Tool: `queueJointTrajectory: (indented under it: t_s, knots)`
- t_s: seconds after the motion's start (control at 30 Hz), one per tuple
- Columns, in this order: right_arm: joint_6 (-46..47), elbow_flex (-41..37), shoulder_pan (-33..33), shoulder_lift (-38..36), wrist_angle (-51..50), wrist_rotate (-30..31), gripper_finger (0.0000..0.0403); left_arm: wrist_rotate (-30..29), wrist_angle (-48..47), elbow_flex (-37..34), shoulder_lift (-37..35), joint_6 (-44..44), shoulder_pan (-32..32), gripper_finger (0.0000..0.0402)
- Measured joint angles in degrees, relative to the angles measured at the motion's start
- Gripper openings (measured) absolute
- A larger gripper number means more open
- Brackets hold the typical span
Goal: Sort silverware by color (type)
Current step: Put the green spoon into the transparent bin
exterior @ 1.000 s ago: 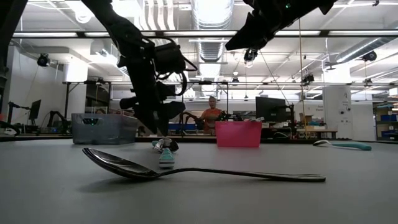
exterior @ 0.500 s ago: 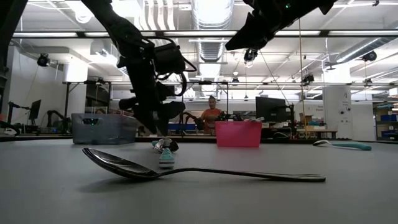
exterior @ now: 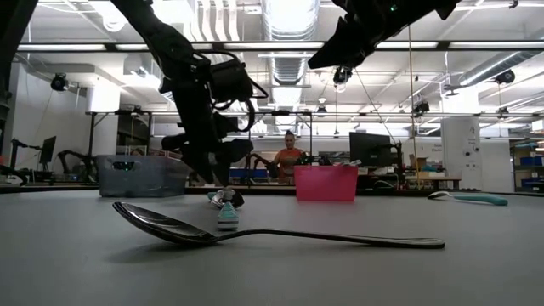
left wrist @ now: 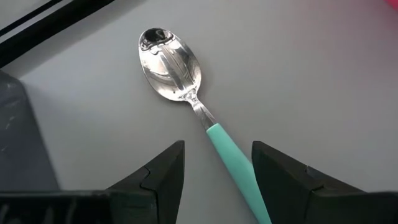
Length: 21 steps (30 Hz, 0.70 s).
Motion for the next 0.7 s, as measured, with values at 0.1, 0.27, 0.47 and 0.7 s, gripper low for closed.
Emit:
queueJointTrajectory:
  t_s: [0.1,0.27,0.47,0.7]
  knots:
    - [0.0,0.0,0.0,0.0,-0.01,0.0,0.0043,0.0,0.83,0.0,0.41,-0.04,-0.04,0.0168]
    - [0.02,0.0,0.0,0.0,-0.11,0.0,0.0043,0.0,1.52,0.0,2.59,-0.18,-0.22,0.0168]
    - [0.01,0.0,-0.02,0.0,-0.33,0.02,0.0043,0.03,2.1,0.02,4.25,-0.38,-0.26,0.0168]
    - [0.02,0.0,-0.04,0.0,-0.33,0.02,0.0043,0.02,2.1,0.02,4.28,-0.37,-0.28,0.0168]
